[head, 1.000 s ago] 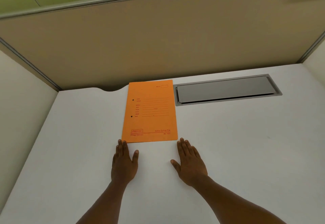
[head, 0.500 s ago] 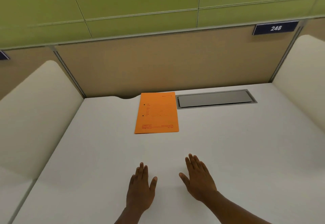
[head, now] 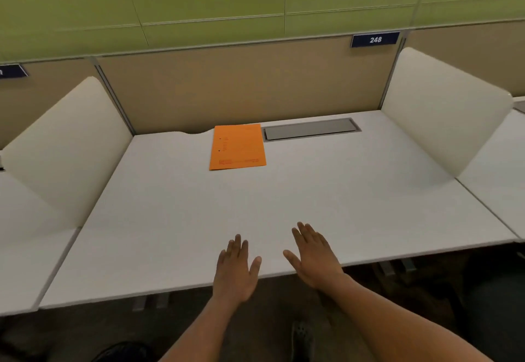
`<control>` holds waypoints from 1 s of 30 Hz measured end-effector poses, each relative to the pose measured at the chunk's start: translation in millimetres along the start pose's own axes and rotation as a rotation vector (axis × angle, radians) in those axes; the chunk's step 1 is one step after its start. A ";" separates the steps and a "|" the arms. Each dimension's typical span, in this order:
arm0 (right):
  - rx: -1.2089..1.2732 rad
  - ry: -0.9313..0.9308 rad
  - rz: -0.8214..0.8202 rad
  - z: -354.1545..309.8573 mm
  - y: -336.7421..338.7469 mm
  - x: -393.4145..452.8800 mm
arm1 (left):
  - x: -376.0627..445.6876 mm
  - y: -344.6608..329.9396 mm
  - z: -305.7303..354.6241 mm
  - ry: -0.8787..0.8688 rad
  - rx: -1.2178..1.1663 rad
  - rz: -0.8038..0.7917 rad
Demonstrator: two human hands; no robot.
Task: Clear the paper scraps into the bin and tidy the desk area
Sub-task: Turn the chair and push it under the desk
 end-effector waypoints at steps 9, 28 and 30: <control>0.043 -0.189 0.120 42.6 27.5 -115.2 | -45.6 -6.8 92.4 -0.272 -0.035 0.014; 0.120 -0.682 0.362 197.7 48.1 -450.0 | -250.6 -88.8 339.7 -0.765 -0.120 -0.172; 0.130 -0.751 0.400 212.1 45.9 -498.8 | -286.7 -102.1 365.7 -0.824 -0.118 -0.207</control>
Point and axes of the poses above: each hand's wrist, its own x-axis towards the middle knuckle, its own y-axis out of the back of the hand, z = x × y, the point moved 1 cm from there along x, towards the middle knuckle, and after that the axes turned 3 degrees about z, right-handed, at the moved point
